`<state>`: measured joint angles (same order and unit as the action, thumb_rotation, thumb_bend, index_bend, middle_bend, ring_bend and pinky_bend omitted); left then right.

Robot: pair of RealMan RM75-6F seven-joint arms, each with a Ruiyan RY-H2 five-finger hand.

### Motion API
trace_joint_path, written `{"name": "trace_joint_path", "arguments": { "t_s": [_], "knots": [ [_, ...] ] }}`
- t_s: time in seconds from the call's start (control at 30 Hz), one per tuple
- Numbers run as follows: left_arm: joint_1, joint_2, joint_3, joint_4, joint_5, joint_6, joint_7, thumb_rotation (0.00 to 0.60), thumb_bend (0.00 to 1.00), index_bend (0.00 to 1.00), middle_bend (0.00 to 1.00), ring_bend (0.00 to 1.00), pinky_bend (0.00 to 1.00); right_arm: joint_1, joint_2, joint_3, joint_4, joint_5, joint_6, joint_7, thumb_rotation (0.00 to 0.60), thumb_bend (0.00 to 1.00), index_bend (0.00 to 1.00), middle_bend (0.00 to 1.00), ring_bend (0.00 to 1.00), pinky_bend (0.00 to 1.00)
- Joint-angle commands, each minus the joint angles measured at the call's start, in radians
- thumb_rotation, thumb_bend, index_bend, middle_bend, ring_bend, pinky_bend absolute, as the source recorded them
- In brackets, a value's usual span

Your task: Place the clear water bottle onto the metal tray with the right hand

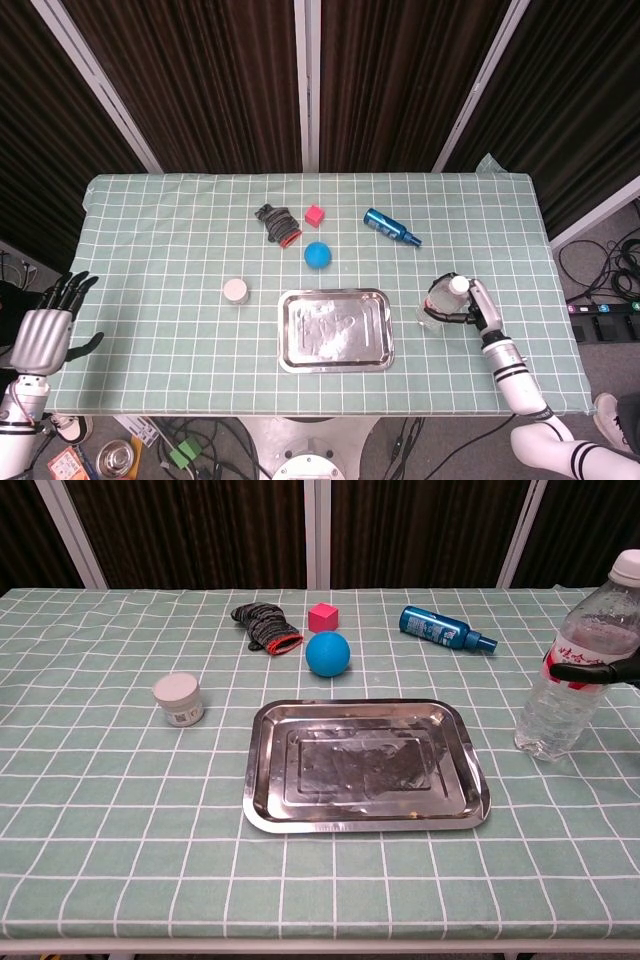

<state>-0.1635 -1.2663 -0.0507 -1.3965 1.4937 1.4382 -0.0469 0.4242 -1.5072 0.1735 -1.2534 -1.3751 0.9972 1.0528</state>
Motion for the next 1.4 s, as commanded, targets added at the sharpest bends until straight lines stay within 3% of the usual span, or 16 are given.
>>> {"name": "trace_joint_path", "arguments": {
  "t_s": [0.03,0.17,0.33,0.43,0.53,0.67,0.77,0.9,1.03,1.13,1.3,1.4],
  "knots": [
    [0.000,0.001,-0.001,-0.002,0.000,0.001,0.001,0.600,0.23,0.16,0.18,0.09,0.19,-0.001,0.027,0.017,-0.041,-0.002,0.026,-0.020,0.600,0.13,0.70,0.51,0.30,0.30],
    [-0.002,0.001,0.000,-0.006,-0.001,-0.003,0.004,0.600,0.23,0.16,0.18,0.09,0.19,0.009,0.087,0.065,-0.152,-0.006,0.070,-0.071,0.600,0.14,0.71,0.52,0.31,0.32],
    [-0.008,-0.005,0.003,-0.012,0.001,-0.015,0.014,0.600,0.23,0.16,0.18,0.09,0.19,0.035,0.197,0.169,-0.349,-0.011,0.149,-0.190,0.600,0.16,0.72,0.55,0.36,0.38],
    [-0.011,-0.010,0.003,-0.015,-0.002,-0.023,0.016,0.600,0.23,0.16,0.18,0.09,0.19,0.014,0.224,0.180,-0.396,0.018,0.186,-0.248,0.600,0.17,0.74,0.57,0.40,0.42],
    [-0.014,-0.013,0.001,-0.015,0.000,-0.021,0.018,0.600,0.23,0.16,0.18,0.09,0.19,-0.003,0.197,0.143,-0.320,0.127,0.115,-0.248,0.600,0.17,0.75,0.58,0.41,0.43],
    [-0.014,-0.013,0.001,-0.018,0.005,-0.016,0.022,0.600,0.23,0.16,0.18,0.09,0.19,0.012,0.109,0.104,-0.128,0.235,-0.016,-0.249,0.600,0.19,0.75,0.59,0.40,0.43],
    [-0.015,-0.010,-0.001,-0.018,0.005,-0.013,0.025,0.600,0.23,0.16,0.18,0.09,0.19,0.020,0.107,0.115,-0.155,0.128,0.055,-0.236,0.600,0.19,0.76,0.59,0.40,0.43],
    [-0.020,-0.009,-0.010,-0.024,0.002,-0.012,0.025,0.600,0.23,0.16,0.18,0.09,0.19,0.028,0.182,0.176,-0.339,-0.020,0.203,-0.250,0.600,0.18,0.76,0.59,0.40,0.43],
    [-0.022,-0.013,-0.011,-0.024,0.001,-0.010,0.022,0.600,0.23,0.16,0.18,0.09,0.19,0.010,0.224,0.192,-0.420,-0.019,0.252,-0.294,0.600,0.18,0.76,0.59,0.40,0.43],
    [-0.018,-0.016,-0.006,-0.021,-0.001,-0.012,0.017,0.600,0.23,0.16,0.18,0.09,0.19,-0.005,0.202,0.150,-0.363,0.063,0.190,-0.298,0.600,0.18,0.76,0.59,0.40,0.43],
    [-0.013,-0.017,0.001,-0.015,-0.001,-0.013,0.012,0.600,0.23,0.16,0.18,0.09,0.19,0.003,0.105,0.081,-0.169,0.207,0.005,-0.267,0.600,0.17,0.76,0.59,0.40,0.43],
    [-0.012,-0.016,0.000,-0.015,-0.001,-0.010,0.011,0.600,0.23,0.16,0.18,0.09,0.19,0.007,0.069,0.061,-0.121,0.195,-0.028,-0.261,0.600,0.17,0.76,0.59,0.40,0.43]
  ]
}}
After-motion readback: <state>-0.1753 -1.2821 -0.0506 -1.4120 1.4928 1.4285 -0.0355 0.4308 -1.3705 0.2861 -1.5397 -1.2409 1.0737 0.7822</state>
